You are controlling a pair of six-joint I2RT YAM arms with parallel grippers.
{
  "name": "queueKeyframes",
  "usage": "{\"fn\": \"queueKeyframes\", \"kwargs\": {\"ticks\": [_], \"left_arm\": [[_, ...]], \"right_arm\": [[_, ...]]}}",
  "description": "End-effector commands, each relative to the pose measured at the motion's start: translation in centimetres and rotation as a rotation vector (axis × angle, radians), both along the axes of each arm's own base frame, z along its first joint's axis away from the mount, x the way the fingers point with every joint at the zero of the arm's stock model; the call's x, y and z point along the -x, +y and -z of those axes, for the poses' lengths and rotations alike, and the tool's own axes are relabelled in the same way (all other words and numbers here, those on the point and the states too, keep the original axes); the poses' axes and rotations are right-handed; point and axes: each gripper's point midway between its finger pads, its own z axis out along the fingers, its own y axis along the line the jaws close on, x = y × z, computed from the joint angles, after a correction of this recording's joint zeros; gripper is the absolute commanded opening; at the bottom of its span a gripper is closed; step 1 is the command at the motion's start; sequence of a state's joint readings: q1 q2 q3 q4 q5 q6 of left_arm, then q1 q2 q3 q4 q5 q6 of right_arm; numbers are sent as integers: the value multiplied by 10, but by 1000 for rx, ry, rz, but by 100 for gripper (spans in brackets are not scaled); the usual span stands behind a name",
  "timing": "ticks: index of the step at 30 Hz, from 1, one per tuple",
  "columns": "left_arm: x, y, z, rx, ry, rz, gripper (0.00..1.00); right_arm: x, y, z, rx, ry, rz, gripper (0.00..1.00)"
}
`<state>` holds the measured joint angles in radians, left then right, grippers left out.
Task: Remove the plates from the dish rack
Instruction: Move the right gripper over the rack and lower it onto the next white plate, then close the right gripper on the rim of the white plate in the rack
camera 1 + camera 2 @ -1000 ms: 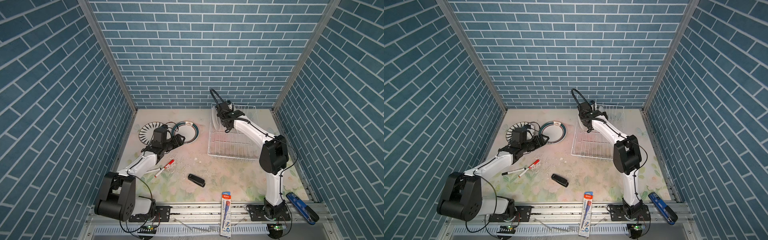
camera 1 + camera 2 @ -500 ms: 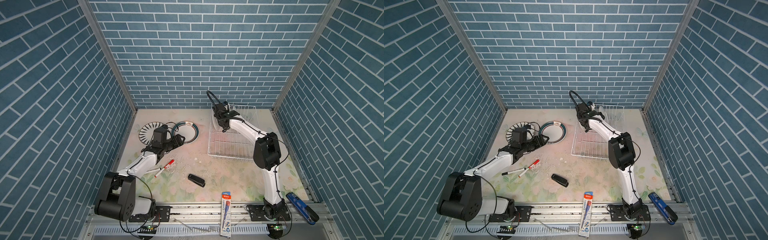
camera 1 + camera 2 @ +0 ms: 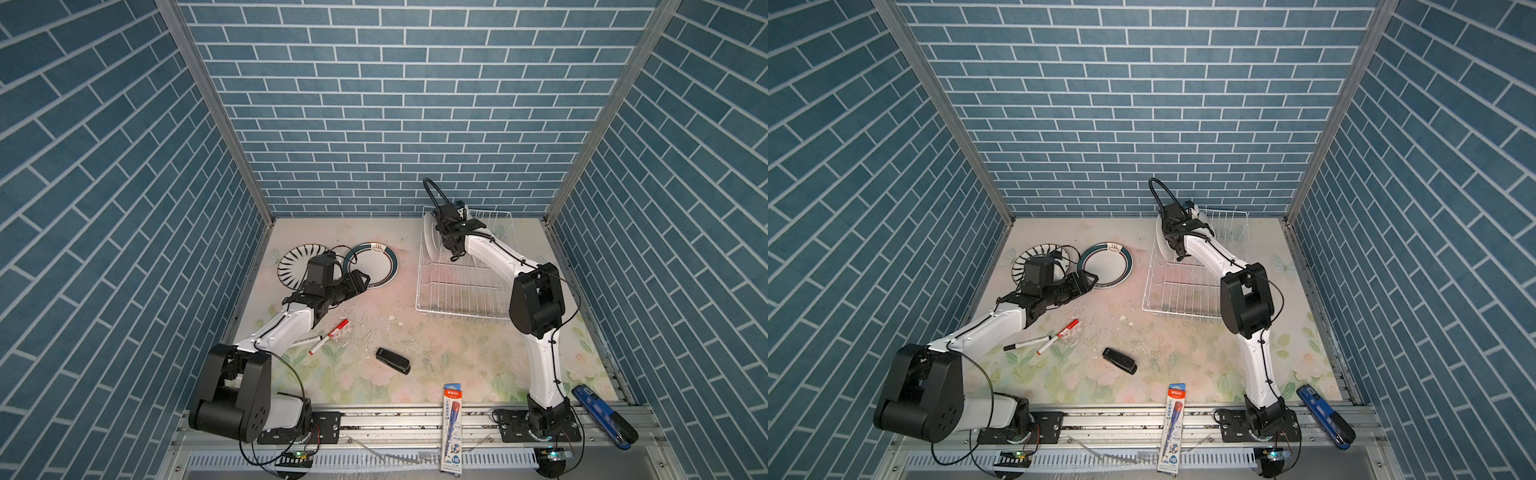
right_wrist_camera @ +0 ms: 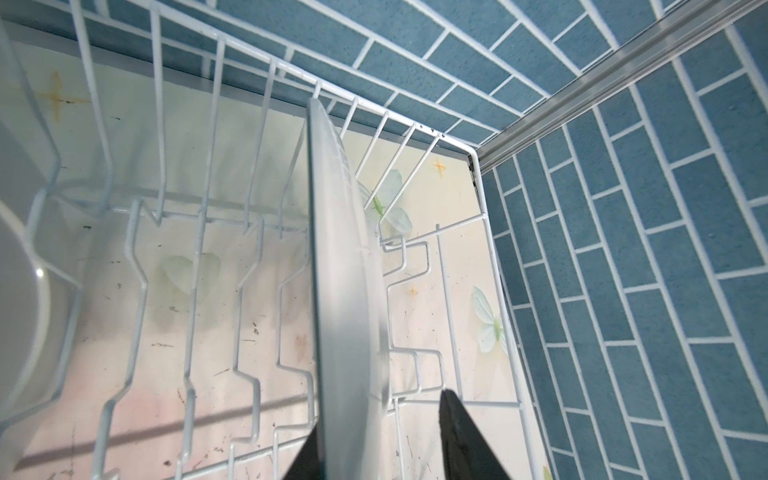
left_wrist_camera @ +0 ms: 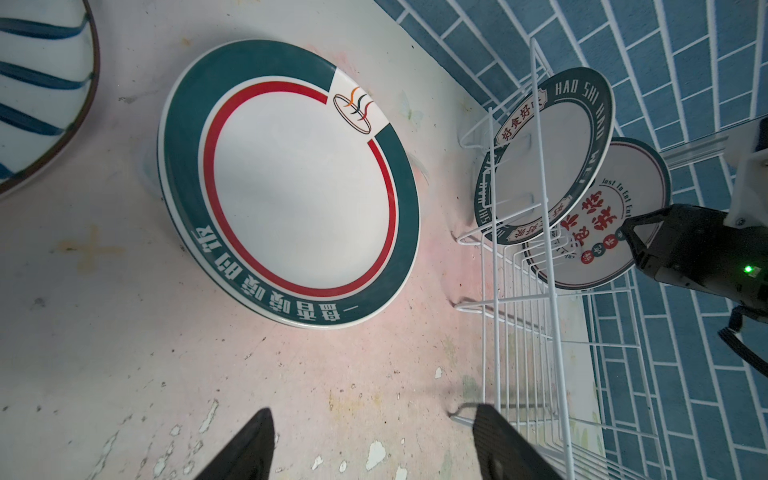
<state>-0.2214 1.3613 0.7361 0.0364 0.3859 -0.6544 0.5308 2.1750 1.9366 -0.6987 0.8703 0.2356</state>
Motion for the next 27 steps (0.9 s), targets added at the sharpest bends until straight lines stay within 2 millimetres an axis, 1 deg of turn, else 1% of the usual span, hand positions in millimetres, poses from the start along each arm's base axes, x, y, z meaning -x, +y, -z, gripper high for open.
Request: {"fn": "queueKeyframes", "kwargs": {"ticks": [1, 7, 13, 14, 27], "left_arm": [[2, -1, -4, -8, -11, 13, 77], [2, -1, -3, -8, -11, 13, 77], [2, -2, -4, -8, -11, 16, 77], [2, -1, -4, -9, -11, 17, 77], [2, -1, -6, -14, -13, 20, 77]], "right_arm": [[-9, 2, -10, -79, -52, 31, 36], [-10, 1, -10, -100, -61, 40, 35], [-11, -2, -10, -119, -73, 59, 31], [-13, -1, 4, -108, -49, 62, 31], [-16, -3, 10, -104, -44, 73, 30]]}}
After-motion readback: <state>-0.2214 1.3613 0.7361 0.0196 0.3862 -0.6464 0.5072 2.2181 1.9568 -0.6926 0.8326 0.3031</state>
